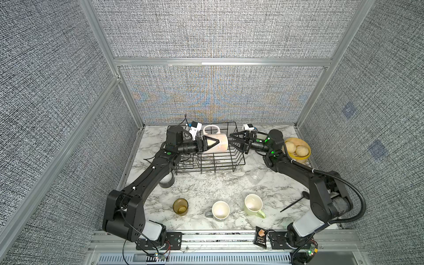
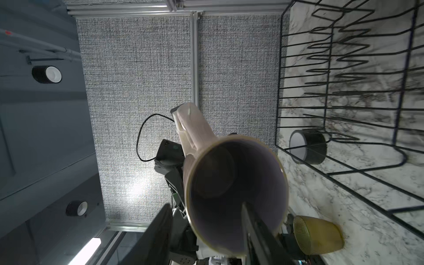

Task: Load cups into a dish rack
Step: Place the cup on the dish rack.

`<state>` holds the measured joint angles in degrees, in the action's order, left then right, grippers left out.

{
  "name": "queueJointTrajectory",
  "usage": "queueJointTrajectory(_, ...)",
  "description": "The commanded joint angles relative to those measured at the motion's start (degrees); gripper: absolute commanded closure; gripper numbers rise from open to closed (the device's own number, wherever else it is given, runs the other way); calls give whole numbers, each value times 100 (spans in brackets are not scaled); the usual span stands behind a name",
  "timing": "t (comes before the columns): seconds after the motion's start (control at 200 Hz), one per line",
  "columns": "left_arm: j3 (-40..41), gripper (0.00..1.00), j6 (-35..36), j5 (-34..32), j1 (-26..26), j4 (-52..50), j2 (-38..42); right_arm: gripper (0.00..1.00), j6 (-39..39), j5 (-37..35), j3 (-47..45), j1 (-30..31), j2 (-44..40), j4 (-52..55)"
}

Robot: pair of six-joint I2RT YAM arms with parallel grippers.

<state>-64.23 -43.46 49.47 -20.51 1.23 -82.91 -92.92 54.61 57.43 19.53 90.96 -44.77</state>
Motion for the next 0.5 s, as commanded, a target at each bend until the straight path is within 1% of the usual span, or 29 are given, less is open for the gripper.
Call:
queueJointTrajectory(0.0, -330, 42, 1106, -674, 4, -1036, -133, 50, 1654, -28, -4, -49, -407, 1865)
queueJointTrajectory(0.07, -610, 42, 1364, -899, 3, -1394, -322, 50, 2470, -167, -4, -143, -763, 2976)
queueJointTrajectory(0.14, -962, 44, 1631, -1301, -10, -1956, -568, 50, 3472, -540, -4, -246, -1184, 4179)
queueJointTrajectory(0.155, -1027, 44, 1671, -1387, -14, -2047, -616, 50, 3696, -664, -4, -270, -1284, 4481)
queueJointTrajectory(0.165, -1071, 44, 1696, -1429, -14, -2090, -659, 50, 4036, -755, 1, -284, -1318, 4687)
queueJointTrajectory(0.215, -1288, 46, 1796, -1621, -23, -2344, -845, 50, 4893, -1325, 139, -301, -1628, 5731)
queueJointTrajectory(0.265, -1495, 48, 1848, -1776, -32, -2500, -1029, 50, 5517, -1998, 245, -303, -1927, 6556)
queueJointTrajectory(0.35, -1769, 49, 1904, -2000, -49, -2625, -1294, 50, 6041, -2860, 192, -307, -2460, 7226)
queueJointTrajectory(0.405, -2011, 50, 2024, -2322, -86, -2818, -1476, 50, 6184, -3268, 49, -309, -2795, 7333)
queueJointTrajectory(0.495, -2657, 50, 2315, -2837, -175, -3322, -1908, 50, 6370, -3788, -202, -305, -3282, 7446)
